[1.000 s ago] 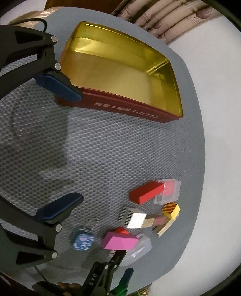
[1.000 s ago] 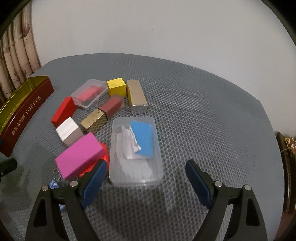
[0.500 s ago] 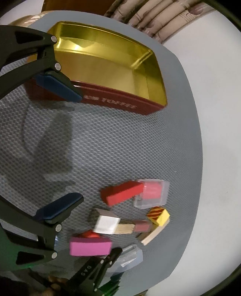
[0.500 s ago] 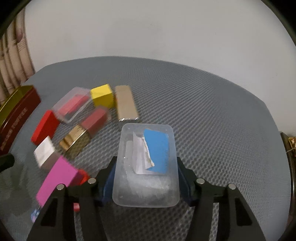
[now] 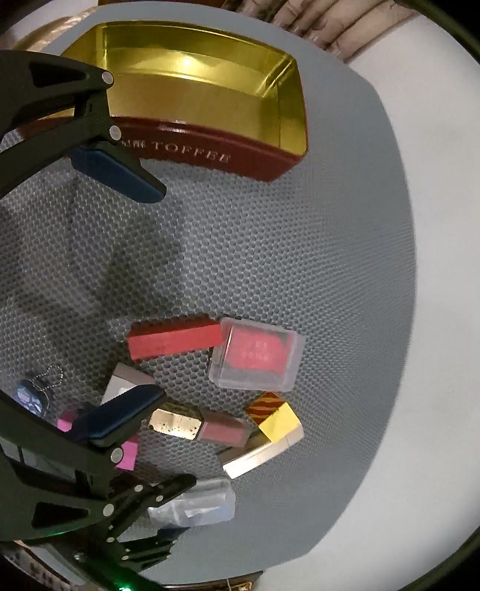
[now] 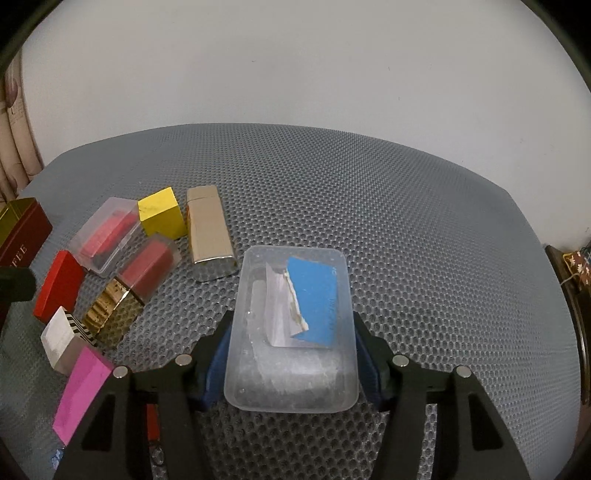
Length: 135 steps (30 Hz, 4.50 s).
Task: Organize rigid objects
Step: 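Grasp the red bar with the left gripper while the right grasps the clear box, then carry the red bar into the gold tin with the left gripper, then open the left gripper to release the red bar and withdraw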
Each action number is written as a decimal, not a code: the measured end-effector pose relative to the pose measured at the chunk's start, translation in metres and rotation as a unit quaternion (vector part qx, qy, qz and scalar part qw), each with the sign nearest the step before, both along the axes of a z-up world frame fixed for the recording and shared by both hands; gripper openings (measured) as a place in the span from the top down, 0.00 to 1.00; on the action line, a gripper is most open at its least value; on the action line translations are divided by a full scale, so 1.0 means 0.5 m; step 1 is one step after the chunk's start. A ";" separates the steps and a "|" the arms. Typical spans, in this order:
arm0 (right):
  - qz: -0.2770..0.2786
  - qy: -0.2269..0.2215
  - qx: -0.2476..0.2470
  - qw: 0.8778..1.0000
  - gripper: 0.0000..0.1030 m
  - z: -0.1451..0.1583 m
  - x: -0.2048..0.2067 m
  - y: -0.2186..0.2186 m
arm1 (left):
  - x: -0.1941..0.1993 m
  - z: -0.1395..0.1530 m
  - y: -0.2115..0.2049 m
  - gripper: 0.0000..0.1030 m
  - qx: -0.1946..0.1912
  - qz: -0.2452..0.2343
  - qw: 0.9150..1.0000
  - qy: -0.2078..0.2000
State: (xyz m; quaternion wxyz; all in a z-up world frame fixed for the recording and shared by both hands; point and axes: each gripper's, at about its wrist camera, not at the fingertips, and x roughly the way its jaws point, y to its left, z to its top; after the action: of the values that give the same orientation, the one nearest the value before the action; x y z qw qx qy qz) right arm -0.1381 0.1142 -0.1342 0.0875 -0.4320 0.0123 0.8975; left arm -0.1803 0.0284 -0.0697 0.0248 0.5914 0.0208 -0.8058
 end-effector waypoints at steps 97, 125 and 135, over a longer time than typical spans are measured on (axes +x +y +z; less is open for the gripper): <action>0.001 0.000 0.002 1.000 0.41 0.005 0.014 0.012 | -0.005 -0.008 -0.343 0.82 -0.041 0.094 0.995 -0.009; 0.001 0.000 0.009 1.000 0.41 -0.001 0.009 0.020 | 0.103 0.074 -0.275 0.54 -0.048 0.048 0.996 0.057; -0.008 -0.005 0.001 1.000 0.42 0.017 -0.001 0.041 | 0.128 0.076 -0.282 0.44 -0.051 0.056 0.995 0.069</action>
State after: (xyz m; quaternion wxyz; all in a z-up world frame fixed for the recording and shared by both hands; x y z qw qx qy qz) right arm -0.1386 0.1344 -0.1259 0.0948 -0.4361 0.0144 0.8947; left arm -0.1163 -0.1127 -0.0318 0.0983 0.5301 0.0145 -0.8421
